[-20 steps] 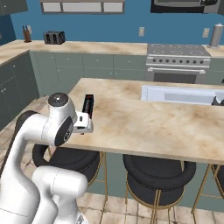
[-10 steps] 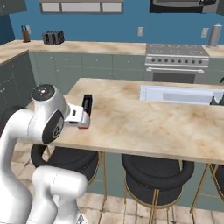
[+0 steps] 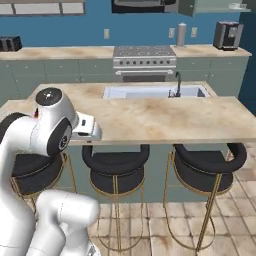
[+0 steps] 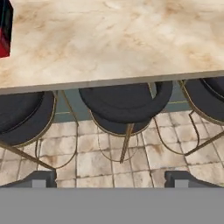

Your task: Retrieve the tupperware and aluminum foil from the cabinet and place them on the dining counter near the plate with corn and shrimp to prepare for storing leftovers.

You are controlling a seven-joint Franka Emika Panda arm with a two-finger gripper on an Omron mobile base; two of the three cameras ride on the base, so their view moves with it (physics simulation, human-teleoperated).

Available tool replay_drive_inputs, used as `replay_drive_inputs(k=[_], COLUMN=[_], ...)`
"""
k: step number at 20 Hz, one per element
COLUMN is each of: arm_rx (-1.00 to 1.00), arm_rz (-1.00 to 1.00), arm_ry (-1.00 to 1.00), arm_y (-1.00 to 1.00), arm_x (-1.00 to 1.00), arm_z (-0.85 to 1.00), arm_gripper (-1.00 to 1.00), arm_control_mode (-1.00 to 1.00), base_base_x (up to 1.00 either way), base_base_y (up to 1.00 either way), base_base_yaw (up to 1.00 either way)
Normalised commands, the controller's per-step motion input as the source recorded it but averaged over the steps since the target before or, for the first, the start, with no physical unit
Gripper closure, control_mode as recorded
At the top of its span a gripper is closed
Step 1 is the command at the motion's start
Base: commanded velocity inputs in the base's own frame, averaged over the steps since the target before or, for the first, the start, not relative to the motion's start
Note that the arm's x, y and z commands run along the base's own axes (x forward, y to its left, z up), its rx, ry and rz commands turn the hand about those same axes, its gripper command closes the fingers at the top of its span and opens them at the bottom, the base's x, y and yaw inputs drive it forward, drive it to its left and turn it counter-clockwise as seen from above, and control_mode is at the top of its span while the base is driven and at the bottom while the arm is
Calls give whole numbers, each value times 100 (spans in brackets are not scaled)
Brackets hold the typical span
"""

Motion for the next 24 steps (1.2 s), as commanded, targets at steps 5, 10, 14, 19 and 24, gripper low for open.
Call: replay_drive_inputs(k=[5, 10, 14, 19, 24], arm_rx=[0, 0, 0, 0, 0], arm_rz=[0, 0, 0, 0, 0], arm_ry=[0, 0, 0, 0, 0], arm_y=[0, 0, 0, 0, 0], arm_x=[0, 0, 0, 0, 0], arm_z=[0, 0, 0, 0, 0], arm_gripper=[-100, -100, -100, -100, -100], arm_control_mode=[100, 100, 100, 100, 100], base_base_x=[2, 43, 78, 100, 100], base_base_y=[-100, -100, -100, -91, -42], base_base_yaw=[-64, -55, -44, -16, 26])
